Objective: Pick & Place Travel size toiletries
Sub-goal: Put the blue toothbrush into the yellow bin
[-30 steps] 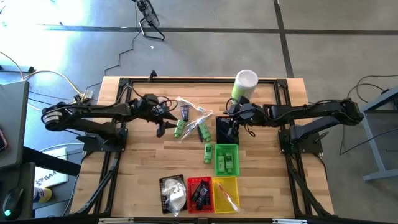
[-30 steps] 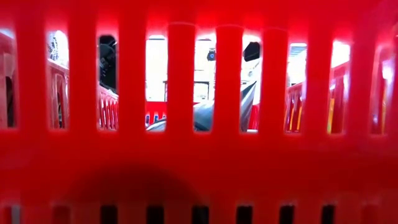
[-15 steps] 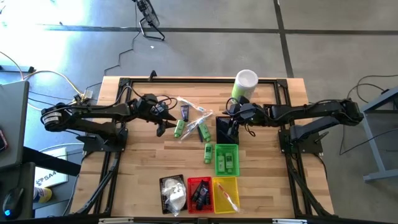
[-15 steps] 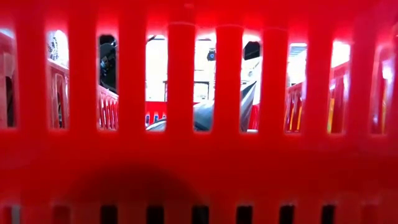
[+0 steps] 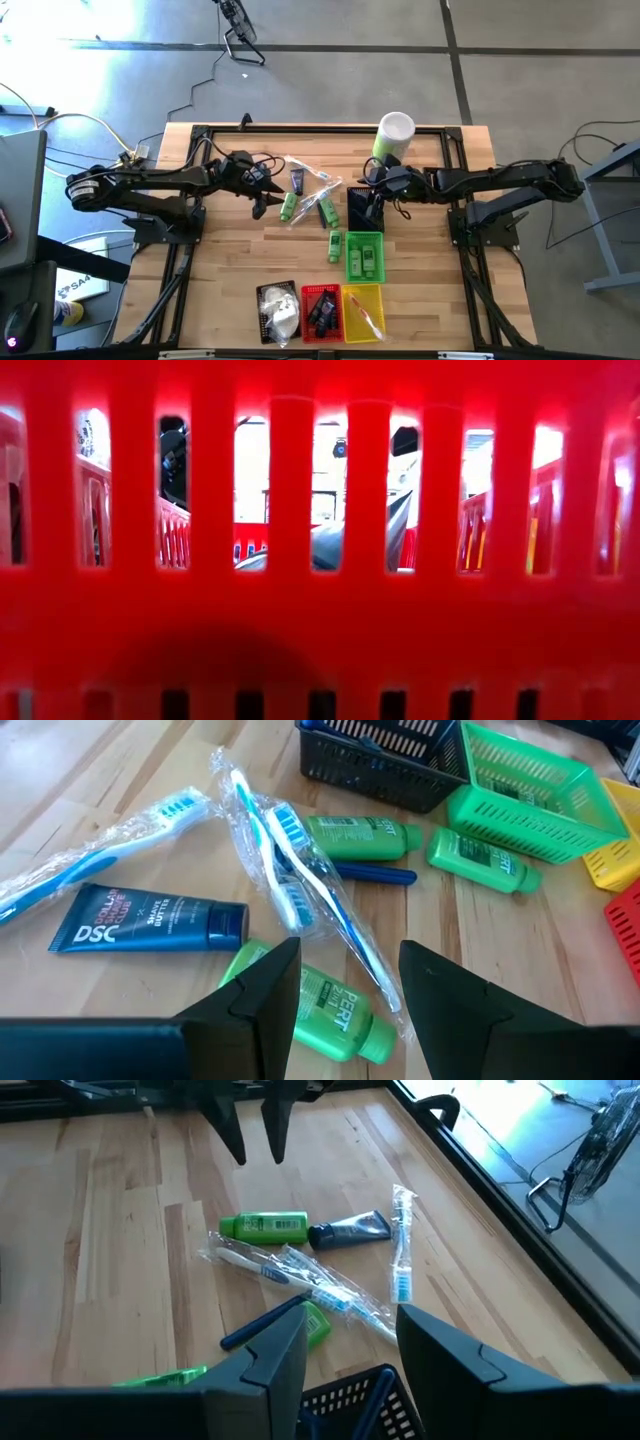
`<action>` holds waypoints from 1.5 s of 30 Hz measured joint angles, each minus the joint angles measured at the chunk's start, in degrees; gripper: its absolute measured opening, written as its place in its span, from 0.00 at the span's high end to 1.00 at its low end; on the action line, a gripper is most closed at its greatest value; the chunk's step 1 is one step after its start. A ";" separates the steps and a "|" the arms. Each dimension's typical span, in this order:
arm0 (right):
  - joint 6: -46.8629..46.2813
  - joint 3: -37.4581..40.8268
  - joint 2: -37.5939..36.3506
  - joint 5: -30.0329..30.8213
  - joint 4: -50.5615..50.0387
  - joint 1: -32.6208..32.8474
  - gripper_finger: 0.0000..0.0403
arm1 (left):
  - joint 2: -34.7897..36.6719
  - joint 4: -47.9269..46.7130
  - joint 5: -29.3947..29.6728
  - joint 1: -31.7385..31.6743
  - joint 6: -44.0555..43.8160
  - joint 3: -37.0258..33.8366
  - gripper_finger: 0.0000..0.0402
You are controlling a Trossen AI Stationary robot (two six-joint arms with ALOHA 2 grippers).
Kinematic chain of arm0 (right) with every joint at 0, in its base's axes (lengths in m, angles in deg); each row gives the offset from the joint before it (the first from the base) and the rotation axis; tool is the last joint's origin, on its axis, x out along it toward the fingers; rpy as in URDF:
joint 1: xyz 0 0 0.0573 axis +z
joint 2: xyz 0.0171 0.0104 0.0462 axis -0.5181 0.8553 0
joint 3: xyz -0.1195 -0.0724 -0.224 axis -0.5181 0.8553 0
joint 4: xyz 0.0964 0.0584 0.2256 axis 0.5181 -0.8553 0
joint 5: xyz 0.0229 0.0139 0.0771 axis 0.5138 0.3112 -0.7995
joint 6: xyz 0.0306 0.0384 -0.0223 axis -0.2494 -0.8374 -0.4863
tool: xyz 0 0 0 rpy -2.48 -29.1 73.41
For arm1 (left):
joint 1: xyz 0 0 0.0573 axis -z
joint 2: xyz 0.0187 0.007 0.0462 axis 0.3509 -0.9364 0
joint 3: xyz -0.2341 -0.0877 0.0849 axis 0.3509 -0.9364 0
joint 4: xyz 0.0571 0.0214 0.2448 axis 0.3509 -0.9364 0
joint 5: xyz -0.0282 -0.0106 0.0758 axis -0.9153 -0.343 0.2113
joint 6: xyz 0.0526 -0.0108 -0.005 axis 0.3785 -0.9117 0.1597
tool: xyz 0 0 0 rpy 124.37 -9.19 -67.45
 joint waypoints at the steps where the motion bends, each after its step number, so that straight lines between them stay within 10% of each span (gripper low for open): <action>1: 0.75 0.00 0.00 0.02 0.12 0.00 0.63 | 0.00 0.00 0.00 0.00 0.00 0.00 0.58; 9: 17.85 0.00 -0.02 1.92 12.93 -0.75 0.63 | -0.04 2.20 0.10 0.00 -0.02 0.00 0.58; 24: 6.88 0.00 -0.07 1.86 8.05 -0.85 0.63 | -0.61 6.36 0.57 2.76 -3.86 0.02 0.58; 34: 5.70 0.00 -0.07 1.90 6.48 -0.85 0.63 | -2.14 6.24 16.31 14.60 -5.15 0.04 0.58; 45: 5.49 0.00 -0.07 1.49 6.44 -0.85 0.63 | -10.03 6.78 20.52 16.26 -12.04 2.15 0.58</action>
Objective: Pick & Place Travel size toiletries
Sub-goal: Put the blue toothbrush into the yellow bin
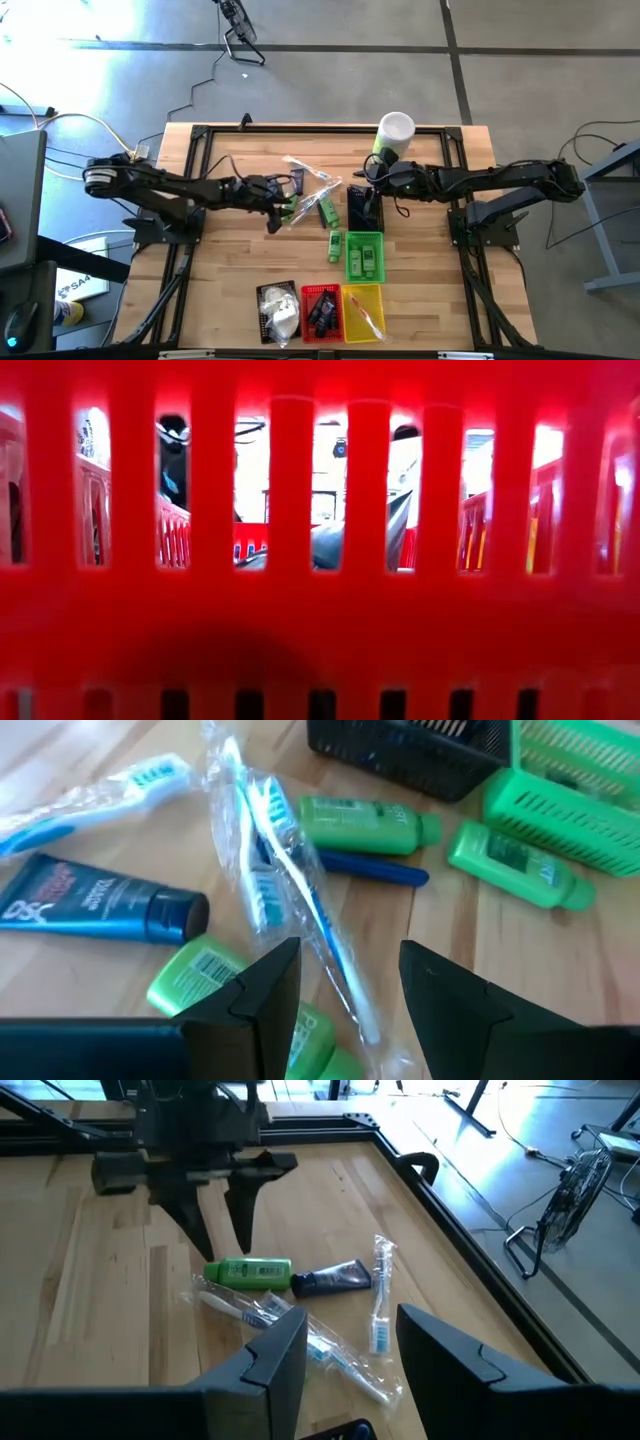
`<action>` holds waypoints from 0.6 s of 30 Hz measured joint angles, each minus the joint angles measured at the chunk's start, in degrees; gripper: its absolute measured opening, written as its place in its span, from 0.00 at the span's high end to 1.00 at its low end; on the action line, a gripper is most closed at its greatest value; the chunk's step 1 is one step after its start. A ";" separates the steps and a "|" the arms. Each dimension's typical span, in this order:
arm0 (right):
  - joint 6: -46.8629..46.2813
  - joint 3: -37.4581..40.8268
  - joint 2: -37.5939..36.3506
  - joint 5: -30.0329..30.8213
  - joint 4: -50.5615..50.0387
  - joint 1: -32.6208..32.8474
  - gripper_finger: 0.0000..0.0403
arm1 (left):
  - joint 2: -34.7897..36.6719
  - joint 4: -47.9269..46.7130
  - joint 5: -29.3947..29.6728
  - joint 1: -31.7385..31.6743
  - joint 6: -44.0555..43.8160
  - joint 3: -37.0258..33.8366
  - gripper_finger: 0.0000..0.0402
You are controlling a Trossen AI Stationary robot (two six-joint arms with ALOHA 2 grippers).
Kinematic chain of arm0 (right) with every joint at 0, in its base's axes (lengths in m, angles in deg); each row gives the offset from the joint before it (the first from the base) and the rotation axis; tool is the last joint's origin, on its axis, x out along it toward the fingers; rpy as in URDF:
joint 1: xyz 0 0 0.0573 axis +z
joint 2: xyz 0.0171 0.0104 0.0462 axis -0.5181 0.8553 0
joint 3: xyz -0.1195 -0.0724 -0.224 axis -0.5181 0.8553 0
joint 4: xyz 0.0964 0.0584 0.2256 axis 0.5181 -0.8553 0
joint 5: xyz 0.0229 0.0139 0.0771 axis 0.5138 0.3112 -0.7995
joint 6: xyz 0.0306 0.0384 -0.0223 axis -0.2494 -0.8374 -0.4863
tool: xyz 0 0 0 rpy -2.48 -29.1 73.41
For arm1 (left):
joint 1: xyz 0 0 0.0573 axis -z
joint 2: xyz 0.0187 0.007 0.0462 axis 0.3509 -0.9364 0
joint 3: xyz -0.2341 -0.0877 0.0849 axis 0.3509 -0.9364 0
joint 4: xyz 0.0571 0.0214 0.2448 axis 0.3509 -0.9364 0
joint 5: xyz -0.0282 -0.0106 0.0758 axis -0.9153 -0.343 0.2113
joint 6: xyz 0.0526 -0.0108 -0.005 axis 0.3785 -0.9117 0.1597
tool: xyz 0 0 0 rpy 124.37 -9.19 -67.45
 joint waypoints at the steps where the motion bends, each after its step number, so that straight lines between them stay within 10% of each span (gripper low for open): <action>1: 0.01 -0.02 0.00 -0.01 -0.03 0.00 0.63 | -1.25 -0.08 -0.01 0.13 0.00 0.81 0.58; 18: 0.00 0.00 0.02 -0.03 -0.66 0.00 0.63 | -14.75 -0.40 -3.31 0.29 0.22 6.47 0.58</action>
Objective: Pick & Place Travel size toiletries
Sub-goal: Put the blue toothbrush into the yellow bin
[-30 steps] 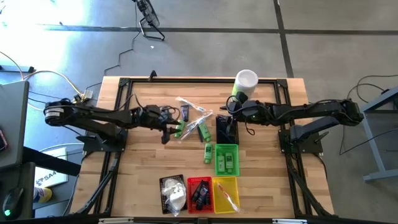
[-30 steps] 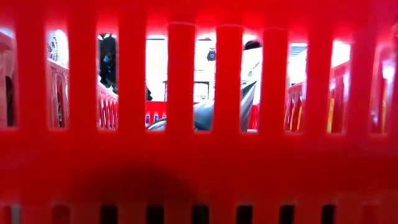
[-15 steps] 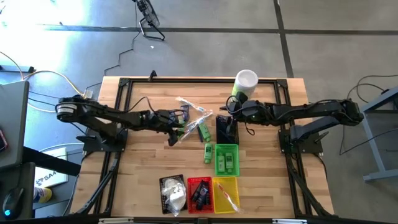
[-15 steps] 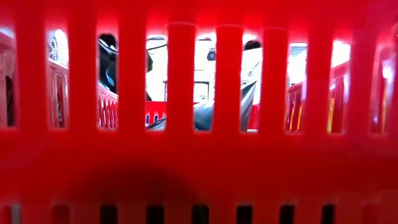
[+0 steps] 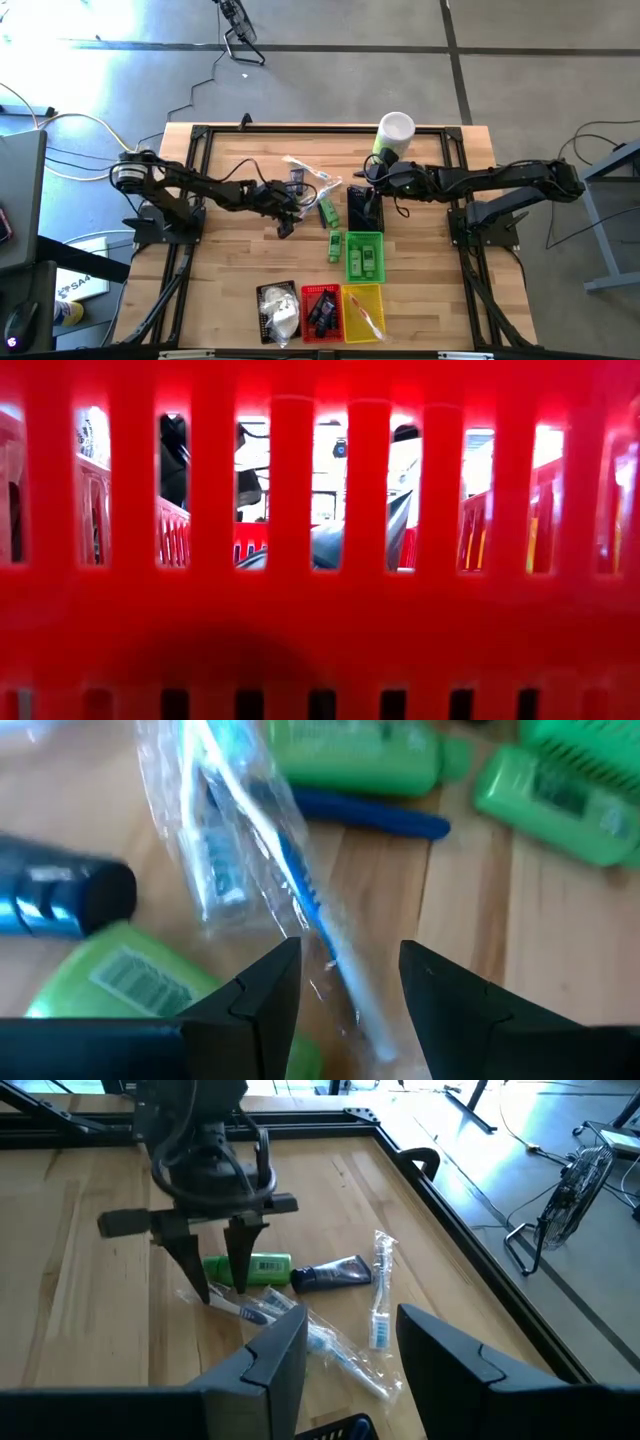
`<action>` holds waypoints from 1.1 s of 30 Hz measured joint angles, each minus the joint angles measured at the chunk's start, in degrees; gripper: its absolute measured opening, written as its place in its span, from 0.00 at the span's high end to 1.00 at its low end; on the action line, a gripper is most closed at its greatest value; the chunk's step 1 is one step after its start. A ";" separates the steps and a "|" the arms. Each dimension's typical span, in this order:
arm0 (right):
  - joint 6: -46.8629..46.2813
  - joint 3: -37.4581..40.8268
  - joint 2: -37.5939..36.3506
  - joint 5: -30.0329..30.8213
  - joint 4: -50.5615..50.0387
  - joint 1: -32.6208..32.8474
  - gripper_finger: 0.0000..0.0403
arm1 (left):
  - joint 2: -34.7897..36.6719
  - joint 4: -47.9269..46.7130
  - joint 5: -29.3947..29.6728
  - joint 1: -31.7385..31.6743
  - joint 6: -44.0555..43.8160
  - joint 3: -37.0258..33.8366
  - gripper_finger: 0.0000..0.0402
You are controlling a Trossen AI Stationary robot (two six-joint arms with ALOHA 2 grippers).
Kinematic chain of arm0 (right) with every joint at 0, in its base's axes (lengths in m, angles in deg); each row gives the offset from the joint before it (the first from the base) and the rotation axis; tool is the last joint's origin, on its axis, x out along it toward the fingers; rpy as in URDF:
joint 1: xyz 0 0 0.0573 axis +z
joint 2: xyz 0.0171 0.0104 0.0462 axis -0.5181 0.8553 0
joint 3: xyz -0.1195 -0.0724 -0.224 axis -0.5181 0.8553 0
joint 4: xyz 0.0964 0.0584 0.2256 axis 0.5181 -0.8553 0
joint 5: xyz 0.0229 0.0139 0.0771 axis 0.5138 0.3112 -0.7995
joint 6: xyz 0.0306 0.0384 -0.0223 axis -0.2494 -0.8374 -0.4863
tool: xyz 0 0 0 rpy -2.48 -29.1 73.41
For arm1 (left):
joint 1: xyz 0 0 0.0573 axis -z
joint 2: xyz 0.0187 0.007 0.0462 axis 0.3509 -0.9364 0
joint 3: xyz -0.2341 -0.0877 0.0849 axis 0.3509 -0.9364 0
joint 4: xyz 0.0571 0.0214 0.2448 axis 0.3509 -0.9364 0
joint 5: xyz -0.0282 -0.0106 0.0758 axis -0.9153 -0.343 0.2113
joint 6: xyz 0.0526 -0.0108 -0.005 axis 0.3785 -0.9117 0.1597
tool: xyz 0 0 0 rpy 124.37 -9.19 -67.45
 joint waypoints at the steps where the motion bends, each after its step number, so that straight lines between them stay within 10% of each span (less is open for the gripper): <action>1: 0.00 0.00 0.00 0.00 0.00 -0.01 0.63 | -0.67 -0.06 0.00 0.00 -0.15 -0.01 0.58; 12: 0.01 0.00 0.00 0.00 0.00 0.00 0.63 | -3.03 0.24 -1.70 0.00 -0.81 -0.01 0.59; 25: 0.01 -0.01 0.00 -0.33 0.00 -0.01 0.63 | -3.11 0.07 -2.63 -0.04 -1.89 0.49 0.93; 33: 0.57 -0.01 -0.09 -1.31 -0.07 -0.02 0.63 | -1.84 -3.23 -2.74 -0.04 2.49 4.31 0.92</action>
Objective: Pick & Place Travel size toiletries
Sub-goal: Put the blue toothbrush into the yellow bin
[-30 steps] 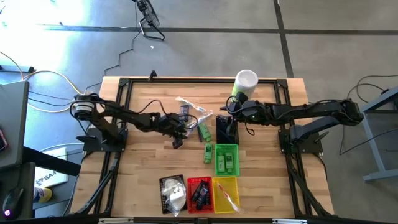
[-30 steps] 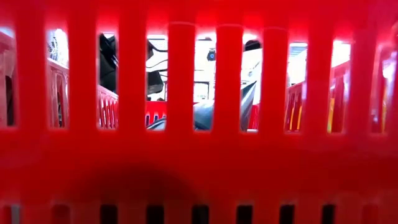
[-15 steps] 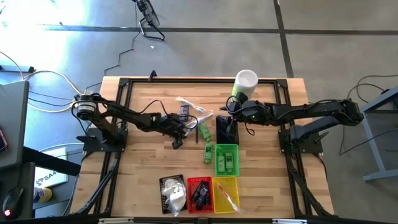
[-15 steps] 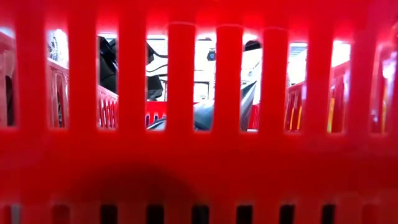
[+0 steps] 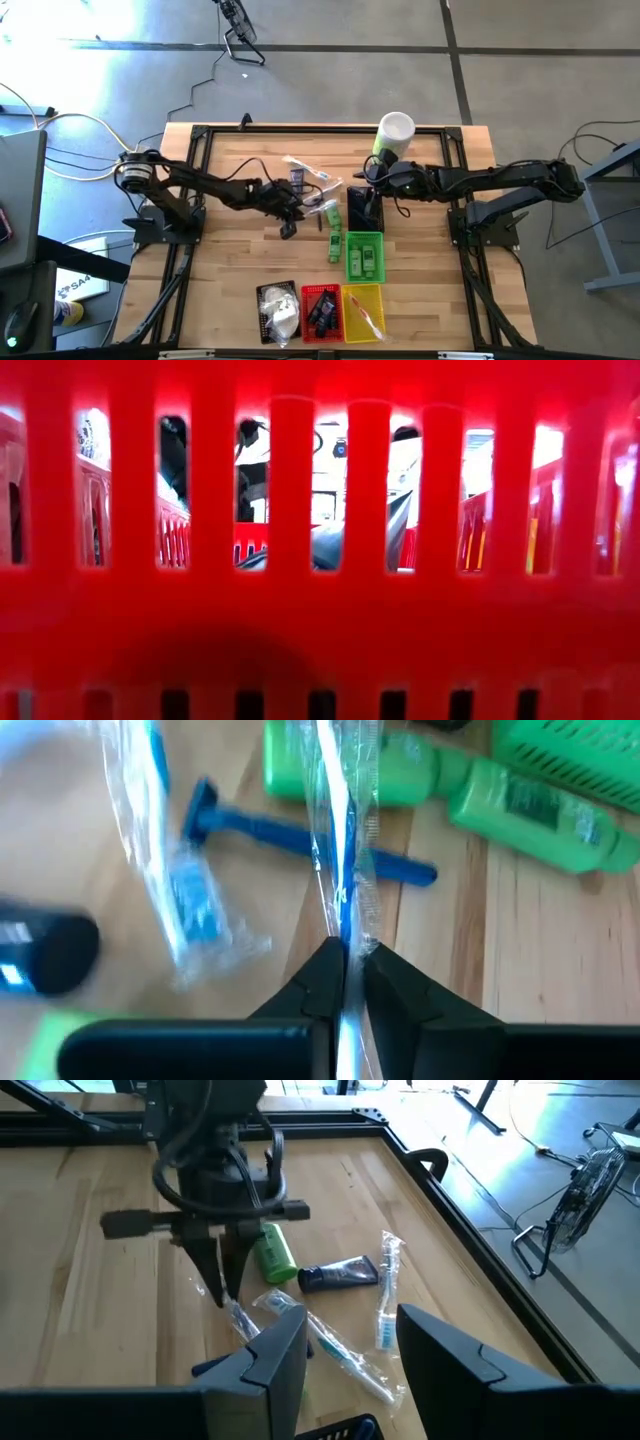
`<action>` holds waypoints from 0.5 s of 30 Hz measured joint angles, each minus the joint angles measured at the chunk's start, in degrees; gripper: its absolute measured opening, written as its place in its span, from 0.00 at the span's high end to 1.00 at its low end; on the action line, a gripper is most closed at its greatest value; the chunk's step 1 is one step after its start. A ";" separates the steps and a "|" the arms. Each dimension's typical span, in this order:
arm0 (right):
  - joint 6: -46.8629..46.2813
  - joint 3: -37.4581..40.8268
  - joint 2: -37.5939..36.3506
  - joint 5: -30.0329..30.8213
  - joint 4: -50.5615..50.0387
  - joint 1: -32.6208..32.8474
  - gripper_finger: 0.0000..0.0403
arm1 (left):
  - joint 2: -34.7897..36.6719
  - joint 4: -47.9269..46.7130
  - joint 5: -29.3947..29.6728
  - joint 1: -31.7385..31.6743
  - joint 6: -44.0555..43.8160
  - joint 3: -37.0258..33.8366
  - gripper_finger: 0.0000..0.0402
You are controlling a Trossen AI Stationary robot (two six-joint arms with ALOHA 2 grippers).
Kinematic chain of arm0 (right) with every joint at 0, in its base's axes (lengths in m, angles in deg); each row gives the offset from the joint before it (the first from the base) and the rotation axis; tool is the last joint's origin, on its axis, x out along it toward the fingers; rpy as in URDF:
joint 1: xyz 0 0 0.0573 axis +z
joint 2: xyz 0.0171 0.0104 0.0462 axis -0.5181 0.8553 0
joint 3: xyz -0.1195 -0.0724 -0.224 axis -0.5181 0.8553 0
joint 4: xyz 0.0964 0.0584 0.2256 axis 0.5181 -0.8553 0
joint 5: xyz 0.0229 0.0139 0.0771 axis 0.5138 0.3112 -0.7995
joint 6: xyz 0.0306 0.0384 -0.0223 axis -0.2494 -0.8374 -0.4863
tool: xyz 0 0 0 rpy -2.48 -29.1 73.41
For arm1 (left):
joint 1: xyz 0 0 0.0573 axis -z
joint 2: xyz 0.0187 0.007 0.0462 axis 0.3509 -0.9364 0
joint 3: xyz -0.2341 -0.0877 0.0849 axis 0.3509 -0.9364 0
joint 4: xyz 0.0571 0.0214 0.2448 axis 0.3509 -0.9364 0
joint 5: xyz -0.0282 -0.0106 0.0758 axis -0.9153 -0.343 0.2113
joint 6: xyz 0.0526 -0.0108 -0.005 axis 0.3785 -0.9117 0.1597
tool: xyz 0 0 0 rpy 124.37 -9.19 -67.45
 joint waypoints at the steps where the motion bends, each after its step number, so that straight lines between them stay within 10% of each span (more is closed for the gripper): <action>1: 0.32 0.00 -0.19 0.02 -0.29 0.00 0.63 | 0.67 -1.35 0.45 -0.02 0.77 0.71 0.92; 15: 2.59 -0.01 -12.35 -1.35 -9.09 0.00 0.63 | 18.23 -11.67 -1.40 -9.60 12.62 8.06 0.92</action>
